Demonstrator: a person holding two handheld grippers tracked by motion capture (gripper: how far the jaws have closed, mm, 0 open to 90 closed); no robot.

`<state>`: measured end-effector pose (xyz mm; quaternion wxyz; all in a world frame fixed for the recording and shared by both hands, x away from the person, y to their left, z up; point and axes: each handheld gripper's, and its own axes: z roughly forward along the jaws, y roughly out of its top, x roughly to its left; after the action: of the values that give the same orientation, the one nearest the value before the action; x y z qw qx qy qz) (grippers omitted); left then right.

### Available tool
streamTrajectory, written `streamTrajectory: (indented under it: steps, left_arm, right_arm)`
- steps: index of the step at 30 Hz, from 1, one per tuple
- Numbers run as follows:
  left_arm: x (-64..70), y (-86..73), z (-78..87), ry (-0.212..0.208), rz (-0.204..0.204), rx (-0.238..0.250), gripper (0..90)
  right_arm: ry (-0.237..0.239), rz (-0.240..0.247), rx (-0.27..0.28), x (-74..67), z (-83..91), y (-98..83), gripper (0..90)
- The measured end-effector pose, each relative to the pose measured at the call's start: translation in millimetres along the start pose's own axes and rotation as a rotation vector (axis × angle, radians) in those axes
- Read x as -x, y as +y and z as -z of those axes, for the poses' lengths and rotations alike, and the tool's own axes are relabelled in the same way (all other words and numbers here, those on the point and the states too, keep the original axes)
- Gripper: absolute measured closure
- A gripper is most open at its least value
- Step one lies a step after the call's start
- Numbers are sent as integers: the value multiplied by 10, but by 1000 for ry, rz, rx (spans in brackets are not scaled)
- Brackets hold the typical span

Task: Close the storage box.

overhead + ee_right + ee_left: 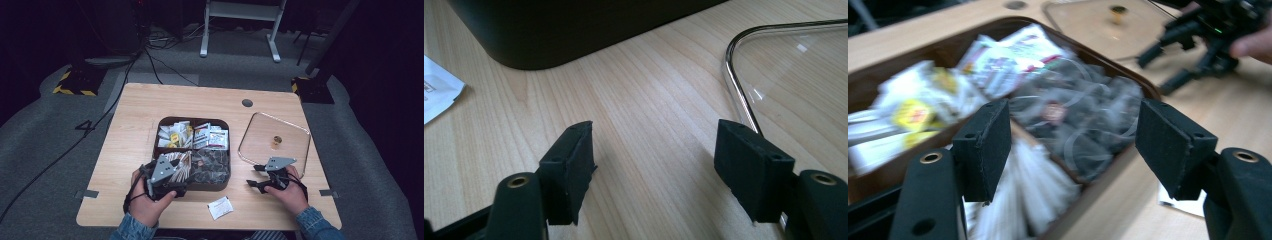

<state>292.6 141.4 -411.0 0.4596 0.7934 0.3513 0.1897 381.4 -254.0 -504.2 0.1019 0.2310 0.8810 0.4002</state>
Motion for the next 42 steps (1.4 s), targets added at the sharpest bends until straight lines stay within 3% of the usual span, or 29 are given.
streamTrajectory:
  steps: [9, 13, 23, 26, 29, 32, 34, 36, 38, 42]
  left_arm:
    - [-276, -60, 174, 134, 55, 2, 284]
    - [-468, -126, 200, 217, 95, 15, 282]
    - [-890, -416, 136, 357, 184, -1, 284]
    - [-985, -496, 101, 373, 210, -24, 282]
    - [-1073, -574, 60, 388, 230, -47, 283]
    - [-1150, -644, 23, 377, 262, -85, 284]
    - [-1189, -689, -16, 364, 279, -123, 289]
    - [-1221, -730, -56, 353, 301, -157, 300]
    - [-1241, -767, -91, 347, 308, -181, 300]
    - [-1274, -823, -121, 329, 316, -202, 291]
  right_arm:
    - [-13, -40, 39, 37, 39, 71, 375]
    - [-18, -91, 55, 65, 145, 90, 396]
    - [-145, -155, 104, 261, 417, -45, 393]
    - [-191, -181, 108, 297, 437, -59, 393]
    - [-233, -175, 111, 336, 464, -36, 396]
    - [-263, -202, 127, 417, 523, -28, 394]
    - [-279, -242, 142, 489, 549, -52, 389]
    - [-274, -317, 159, 573, 553, -88, 383]
    - [-292, -349, 162, 649, 554, -103, 373]
    - [-345, -342, 144, 753, 555, -105, 353]
